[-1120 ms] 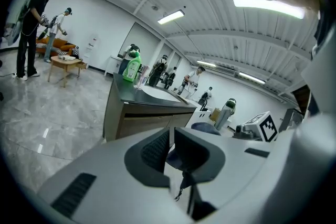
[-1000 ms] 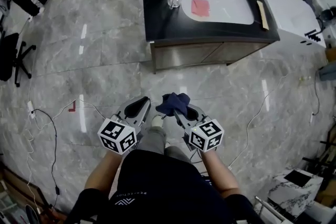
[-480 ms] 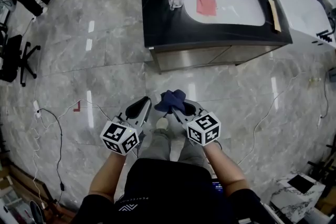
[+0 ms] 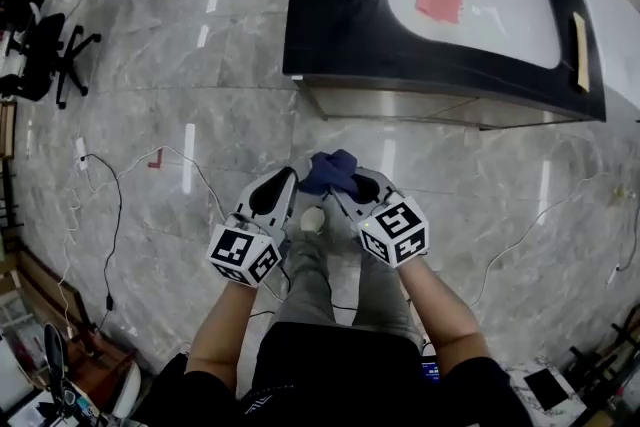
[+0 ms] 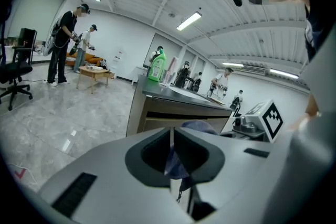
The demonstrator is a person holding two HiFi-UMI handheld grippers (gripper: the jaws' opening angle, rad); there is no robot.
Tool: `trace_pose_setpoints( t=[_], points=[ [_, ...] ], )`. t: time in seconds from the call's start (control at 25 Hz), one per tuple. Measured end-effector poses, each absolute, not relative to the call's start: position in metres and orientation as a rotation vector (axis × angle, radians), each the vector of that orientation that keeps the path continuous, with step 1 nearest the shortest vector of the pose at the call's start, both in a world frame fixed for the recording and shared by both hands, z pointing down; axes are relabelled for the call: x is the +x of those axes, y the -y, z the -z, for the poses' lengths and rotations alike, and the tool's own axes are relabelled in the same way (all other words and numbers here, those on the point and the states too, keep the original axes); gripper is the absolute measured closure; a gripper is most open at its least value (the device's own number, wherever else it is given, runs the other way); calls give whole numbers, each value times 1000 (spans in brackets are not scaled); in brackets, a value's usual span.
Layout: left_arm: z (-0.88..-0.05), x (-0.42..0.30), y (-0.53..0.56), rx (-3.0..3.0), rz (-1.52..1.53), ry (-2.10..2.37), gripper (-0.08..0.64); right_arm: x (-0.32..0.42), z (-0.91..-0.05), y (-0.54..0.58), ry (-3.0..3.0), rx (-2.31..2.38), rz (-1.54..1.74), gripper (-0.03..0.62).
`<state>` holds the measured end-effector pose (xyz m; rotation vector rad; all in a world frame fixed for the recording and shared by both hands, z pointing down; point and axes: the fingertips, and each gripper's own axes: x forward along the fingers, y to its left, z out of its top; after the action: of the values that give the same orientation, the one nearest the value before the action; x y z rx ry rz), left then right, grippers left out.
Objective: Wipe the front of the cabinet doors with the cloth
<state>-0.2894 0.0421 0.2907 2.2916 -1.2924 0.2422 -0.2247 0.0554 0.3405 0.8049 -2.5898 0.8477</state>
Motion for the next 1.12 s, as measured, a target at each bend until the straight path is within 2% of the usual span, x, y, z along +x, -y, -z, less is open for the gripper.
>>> trace_pose_setpoints(
  t=[0.8, 1.12],
  points=[
    [-355, -357, -17, 2156, -269, 1470, 537, -271, -411, 44, 2598, 807, -769, 520],
    [-355, -349, 3, 2178, -249, 1467, 543, -266, -410, 68, 2608, 903, -746, 520]
  ],
)
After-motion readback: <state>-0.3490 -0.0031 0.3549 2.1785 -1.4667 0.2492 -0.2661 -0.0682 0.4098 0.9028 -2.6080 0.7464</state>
